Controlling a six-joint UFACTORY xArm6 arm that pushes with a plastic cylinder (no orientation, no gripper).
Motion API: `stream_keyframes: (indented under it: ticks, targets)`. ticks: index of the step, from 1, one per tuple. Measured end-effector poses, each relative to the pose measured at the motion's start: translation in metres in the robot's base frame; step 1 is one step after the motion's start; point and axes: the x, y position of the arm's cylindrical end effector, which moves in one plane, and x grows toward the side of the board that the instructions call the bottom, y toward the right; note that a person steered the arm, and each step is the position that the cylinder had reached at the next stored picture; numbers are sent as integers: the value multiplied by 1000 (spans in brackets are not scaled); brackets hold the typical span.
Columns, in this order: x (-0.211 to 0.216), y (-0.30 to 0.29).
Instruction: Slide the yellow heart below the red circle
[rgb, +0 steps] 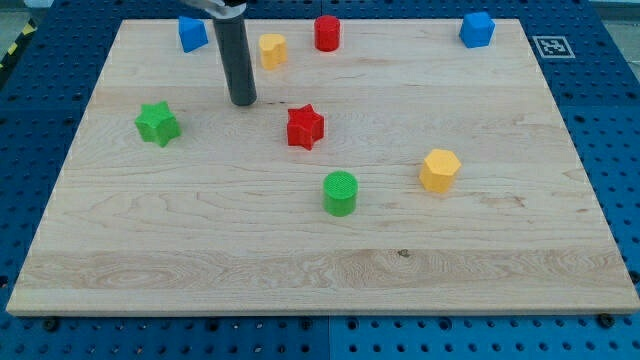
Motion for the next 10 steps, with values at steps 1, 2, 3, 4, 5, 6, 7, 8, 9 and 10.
stream_keyframes:
  ticks: [1, 2, 3, 4, 5, 6, 7, 8, 9, 10]
  targets:
    - [-23, 3]
    - [-59, 2]
    - [-63, 0]
    - [-64, -33]
    - [-71, -52]
    - [-81, -50]
    - [-87, -41]
    - [-99, -34]
    - [-102, -25]
    - [-102, -9]
